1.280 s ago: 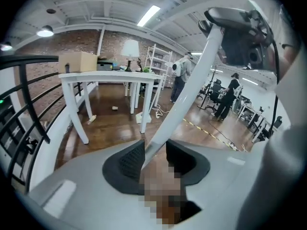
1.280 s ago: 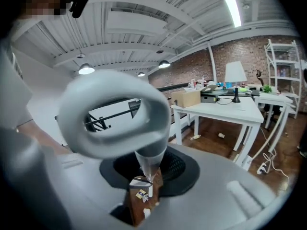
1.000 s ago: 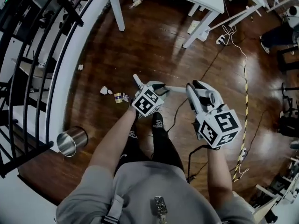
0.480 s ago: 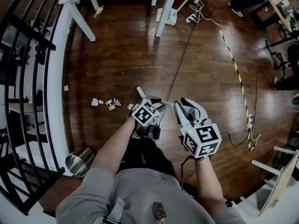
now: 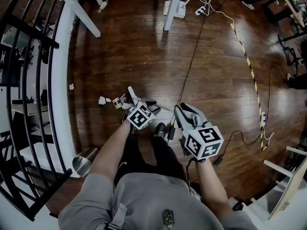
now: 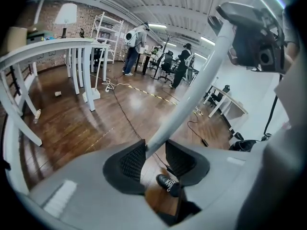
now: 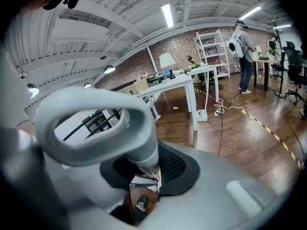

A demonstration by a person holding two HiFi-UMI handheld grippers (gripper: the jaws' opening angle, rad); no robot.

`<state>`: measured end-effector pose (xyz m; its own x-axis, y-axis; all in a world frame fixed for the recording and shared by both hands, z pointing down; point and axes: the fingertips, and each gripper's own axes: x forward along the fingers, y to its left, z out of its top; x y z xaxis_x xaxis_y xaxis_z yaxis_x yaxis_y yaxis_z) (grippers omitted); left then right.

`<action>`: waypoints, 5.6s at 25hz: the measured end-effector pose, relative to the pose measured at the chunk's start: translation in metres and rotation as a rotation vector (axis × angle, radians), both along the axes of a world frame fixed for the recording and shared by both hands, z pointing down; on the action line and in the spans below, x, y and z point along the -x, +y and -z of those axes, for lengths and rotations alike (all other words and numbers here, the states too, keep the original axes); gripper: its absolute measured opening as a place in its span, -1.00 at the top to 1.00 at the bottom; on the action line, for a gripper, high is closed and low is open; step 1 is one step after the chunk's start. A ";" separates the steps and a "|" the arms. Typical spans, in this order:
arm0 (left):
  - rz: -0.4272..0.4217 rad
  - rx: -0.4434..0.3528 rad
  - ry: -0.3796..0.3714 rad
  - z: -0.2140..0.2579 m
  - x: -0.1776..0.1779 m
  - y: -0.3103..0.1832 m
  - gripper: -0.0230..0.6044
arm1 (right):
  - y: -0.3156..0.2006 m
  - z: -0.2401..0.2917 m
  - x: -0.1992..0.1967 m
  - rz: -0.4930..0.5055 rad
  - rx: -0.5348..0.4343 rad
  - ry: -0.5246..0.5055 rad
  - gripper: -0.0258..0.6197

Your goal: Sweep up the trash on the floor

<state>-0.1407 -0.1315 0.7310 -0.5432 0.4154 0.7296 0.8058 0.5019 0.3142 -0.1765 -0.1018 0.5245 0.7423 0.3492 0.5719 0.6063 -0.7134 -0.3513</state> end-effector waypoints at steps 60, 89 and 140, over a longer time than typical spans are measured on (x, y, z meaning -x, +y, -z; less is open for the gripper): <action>0.657 0.200 0.097 0.064 -0.686 -0.097 0.18 | -0.090 0.072 -0.700 0.504 -0.002 0.183 0.66; 0.376 0.130 0.099 -0.004 -0.580 -0.060 0.50 | -0.064 0.003 -0.610 0.343 -0.068 0.013 0.66; 0.502 0.094 0.255 0.006 -0.488 -0.004 0.52 | -0.012 0.018 -0.507 0.689 -0.004 0.144 0.66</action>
<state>0.3470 -0.1351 0.7247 -0.0741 0.6465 0.7593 0.9972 0.0541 0.0513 0.3308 -0.1136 0.5062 0.8619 -0.2297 0.4520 -0.0357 -0.9168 -0.3978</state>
